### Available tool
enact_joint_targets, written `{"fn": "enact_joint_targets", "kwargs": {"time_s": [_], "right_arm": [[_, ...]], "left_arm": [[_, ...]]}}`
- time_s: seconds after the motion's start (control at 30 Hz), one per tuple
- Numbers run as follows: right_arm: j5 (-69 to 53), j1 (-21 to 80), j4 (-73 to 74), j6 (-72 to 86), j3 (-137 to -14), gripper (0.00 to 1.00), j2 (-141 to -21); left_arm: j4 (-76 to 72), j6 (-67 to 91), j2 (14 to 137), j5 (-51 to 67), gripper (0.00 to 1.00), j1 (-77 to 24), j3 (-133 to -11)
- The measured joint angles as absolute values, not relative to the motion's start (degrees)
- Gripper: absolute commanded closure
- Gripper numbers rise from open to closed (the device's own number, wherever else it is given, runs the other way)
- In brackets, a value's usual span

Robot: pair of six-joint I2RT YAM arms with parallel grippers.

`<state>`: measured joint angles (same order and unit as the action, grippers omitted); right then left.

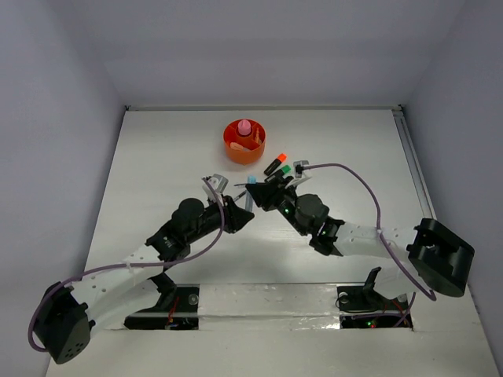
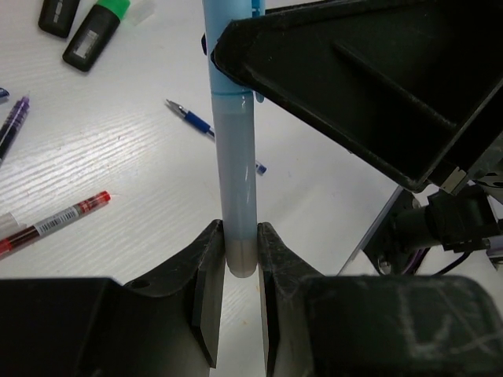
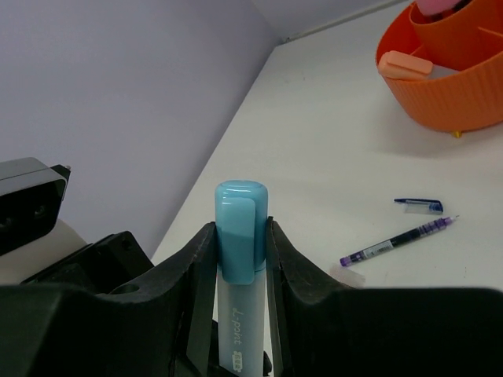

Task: Sort the stationery into containers
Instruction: Close the pen cap on the pen.

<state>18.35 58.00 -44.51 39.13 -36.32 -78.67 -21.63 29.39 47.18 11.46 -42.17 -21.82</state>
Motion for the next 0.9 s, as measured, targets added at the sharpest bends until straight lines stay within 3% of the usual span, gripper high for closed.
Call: {"fn": "enact_joint_targets", "kwargs": {"time_s": [0.9], "right_arm": [[26.6, 58.8, -55.4, 48.5, -29.1, 1.00, -80.3]], "left_arm": [[-9.0, 28.3, 56.6, 14.6, 1.00, -42.8, -33.4]]}}
